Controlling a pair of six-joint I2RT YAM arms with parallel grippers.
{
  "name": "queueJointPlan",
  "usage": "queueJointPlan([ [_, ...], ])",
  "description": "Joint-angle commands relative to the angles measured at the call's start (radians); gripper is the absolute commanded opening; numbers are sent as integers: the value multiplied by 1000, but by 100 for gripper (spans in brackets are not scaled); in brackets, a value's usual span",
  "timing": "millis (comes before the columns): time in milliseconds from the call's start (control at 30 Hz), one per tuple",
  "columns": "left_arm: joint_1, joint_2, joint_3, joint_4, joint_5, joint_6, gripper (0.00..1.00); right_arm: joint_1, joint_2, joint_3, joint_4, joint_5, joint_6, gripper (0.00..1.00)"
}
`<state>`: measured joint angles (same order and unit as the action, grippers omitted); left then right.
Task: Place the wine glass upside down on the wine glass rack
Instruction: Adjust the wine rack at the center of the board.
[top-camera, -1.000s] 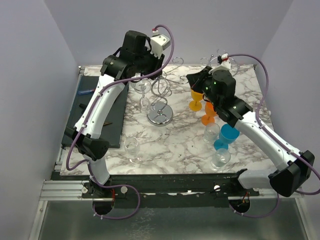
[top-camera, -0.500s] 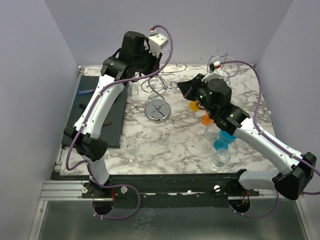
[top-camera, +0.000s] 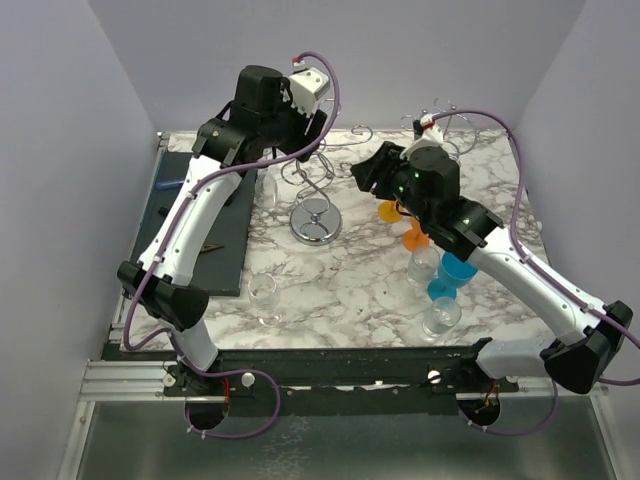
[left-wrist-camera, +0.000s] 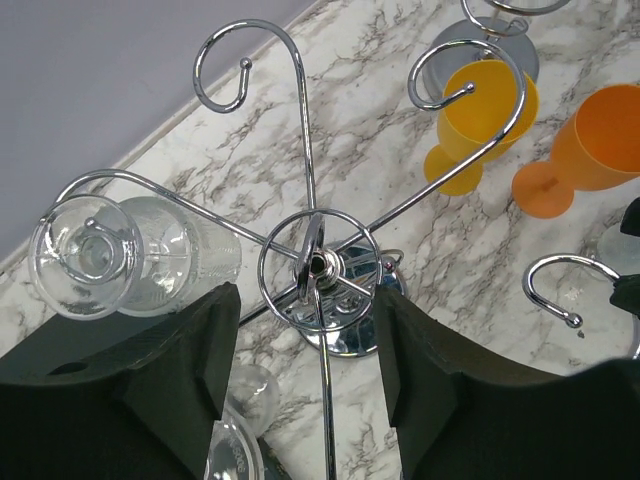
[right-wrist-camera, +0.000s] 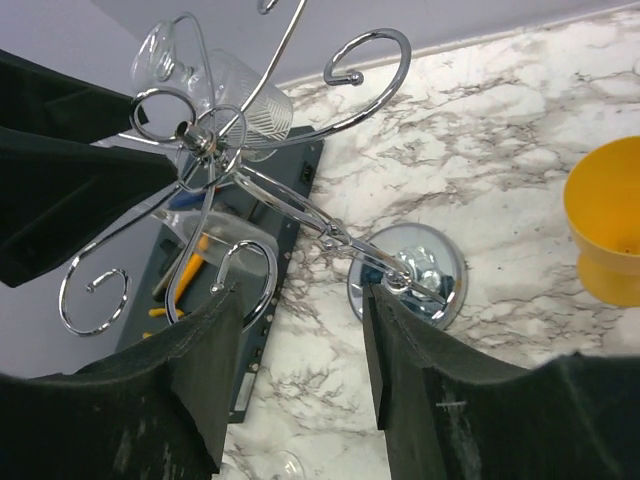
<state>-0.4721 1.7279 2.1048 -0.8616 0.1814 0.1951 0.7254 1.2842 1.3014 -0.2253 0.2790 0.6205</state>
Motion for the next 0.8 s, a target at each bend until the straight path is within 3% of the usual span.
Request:
queueJointPlan([
  [0,9,-65,-2,13,-13,-8,63,9,4,80,-179,59,-69,58],
  [167,19,-92,-6,12,-12,-16,73,9,-24,136,-349,119,-83,70],
  [433,47,-126,-10,11,39,-31,98,8,-124,34,-617,162,9,80],
  [600,49,-128,42,-17,85,-40,99,8,-105,-43,-727,141,67,80],
  [767,50,-150,60,-52,105,-22,99,-8,-71,-138,-714,150,90,80],
])
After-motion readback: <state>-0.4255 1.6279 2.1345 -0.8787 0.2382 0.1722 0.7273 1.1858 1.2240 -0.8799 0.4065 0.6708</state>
